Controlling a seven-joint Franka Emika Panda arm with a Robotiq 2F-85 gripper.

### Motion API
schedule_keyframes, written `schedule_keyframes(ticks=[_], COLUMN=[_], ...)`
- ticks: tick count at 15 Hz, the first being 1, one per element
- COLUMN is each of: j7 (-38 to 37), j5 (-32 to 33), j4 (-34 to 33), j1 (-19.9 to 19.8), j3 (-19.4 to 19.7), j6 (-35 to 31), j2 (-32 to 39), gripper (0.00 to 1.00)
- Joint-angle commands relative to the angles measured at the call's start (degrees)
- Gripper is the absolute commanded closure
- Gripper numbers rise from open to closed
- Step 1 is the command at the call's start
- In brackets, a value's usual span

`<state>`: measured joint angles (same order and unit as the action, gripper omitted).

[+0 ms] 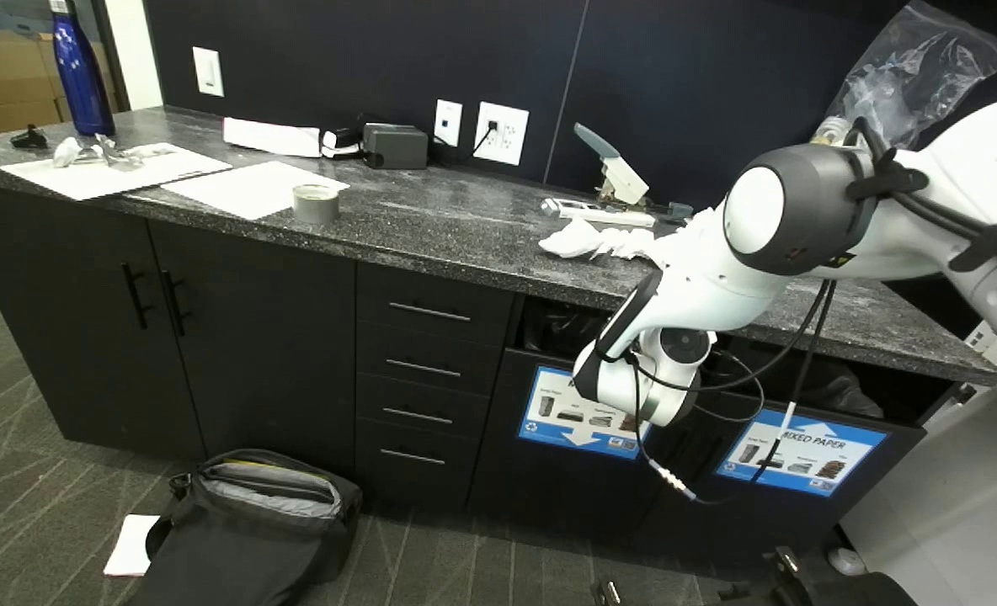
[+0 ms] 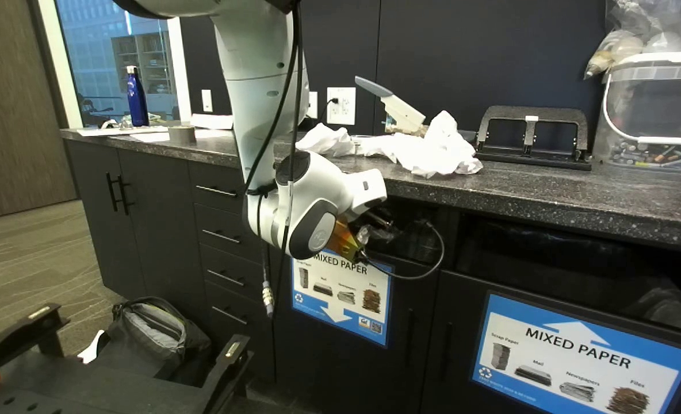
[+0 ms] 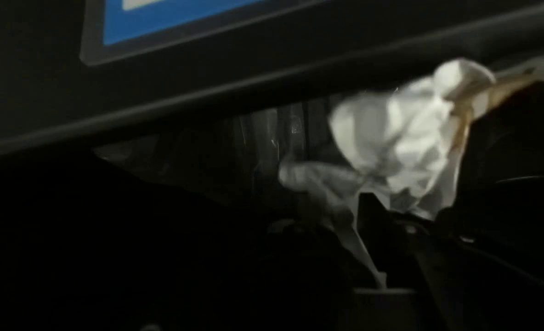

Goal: Throw the papers on the countertop in the bin on the left

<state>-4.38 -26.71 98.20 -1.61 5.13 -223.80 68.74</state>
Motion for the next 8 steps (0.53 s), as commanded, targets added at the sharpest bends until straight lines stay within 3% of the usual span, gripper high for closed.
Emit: schedule_keyframes(ticks=[1,5,8], j7=[4.0,6.7,8.9], j5=[-0.7,-1.2,1.2], j4=[-0.7,2.2,9.6], j1=[2.0,3.5,4.4], j3=[2.0,3.3,4.6], j6=[2.2,5.6,14.5], j2=[-1.4,-4.2,-11.1], gripper=[0.35,0.05,0.0])
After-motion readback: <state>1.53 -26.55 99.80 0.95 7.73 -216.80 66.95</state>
